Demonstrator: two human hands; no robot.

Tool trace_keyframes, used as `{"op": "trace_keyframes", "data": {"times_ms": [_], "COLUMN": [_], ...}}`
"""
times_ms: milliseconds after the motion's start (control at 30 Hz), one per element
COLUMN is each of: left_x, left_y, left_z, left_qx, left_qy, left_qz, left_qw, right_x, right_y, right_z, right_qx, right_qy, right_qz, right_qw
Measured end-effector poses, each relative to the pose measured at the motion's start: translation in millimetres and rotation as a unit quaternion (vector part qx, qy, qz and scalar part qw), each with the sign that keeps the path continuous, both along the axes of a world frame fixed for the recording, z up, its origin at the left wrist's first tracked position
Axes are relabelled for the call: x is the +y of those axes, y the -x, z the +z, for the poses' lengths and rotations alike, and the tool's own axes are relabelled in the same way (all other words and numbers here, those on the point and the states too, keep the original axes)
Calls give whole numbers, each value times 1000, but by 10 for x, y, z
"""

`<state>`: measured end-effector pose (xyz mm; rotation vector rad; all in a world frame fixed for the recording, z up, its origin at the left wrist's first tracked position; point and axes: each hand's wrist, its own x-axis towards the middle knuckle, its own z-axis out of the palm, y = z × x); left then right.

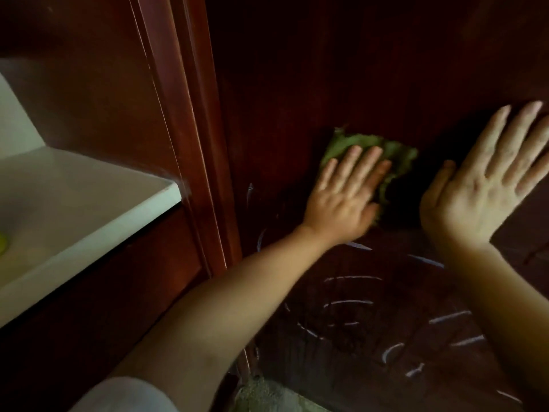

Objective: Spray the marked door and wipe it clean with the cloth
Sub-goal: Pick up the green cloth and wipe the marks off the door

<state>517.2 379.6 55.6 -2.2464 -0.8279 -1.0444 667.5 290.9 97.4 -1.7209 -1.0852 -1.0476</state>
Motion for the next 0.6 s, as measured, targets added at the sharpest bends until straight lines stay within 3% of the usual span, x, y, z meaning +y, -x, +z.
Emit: {"op": "trace_keyframes", "data": {"times_ms": [200, 300, 433, 533, 600], "left_x": [792, 915, 690, 275, -66], "left_y": [1095, 1246, 840, 154, -372], "left_z": [-146, -231, -82, 241, 510], "left_qx": [-79, -131, -212, -141, -97], "left_qy": [97, 127, 117, 44, 6], "left_qz": [125, 147, 94, 16, -26], "left_qw": [984, 972, 966, 989, 995], "right_x": [206, 221, 200, 128, -2], "right_y": [-10, -26, 2, 7, -6], "right_z": [-148, -164, -138, -37, 32], "right_qx": [-34, -46, -43, -28, -2], "right_qy": [-40, -49, -44, -20, -14], "right_qz": [-34, -48, -65, -34, 44], "right_qw": [998, 997, 996, 999, 999]}}
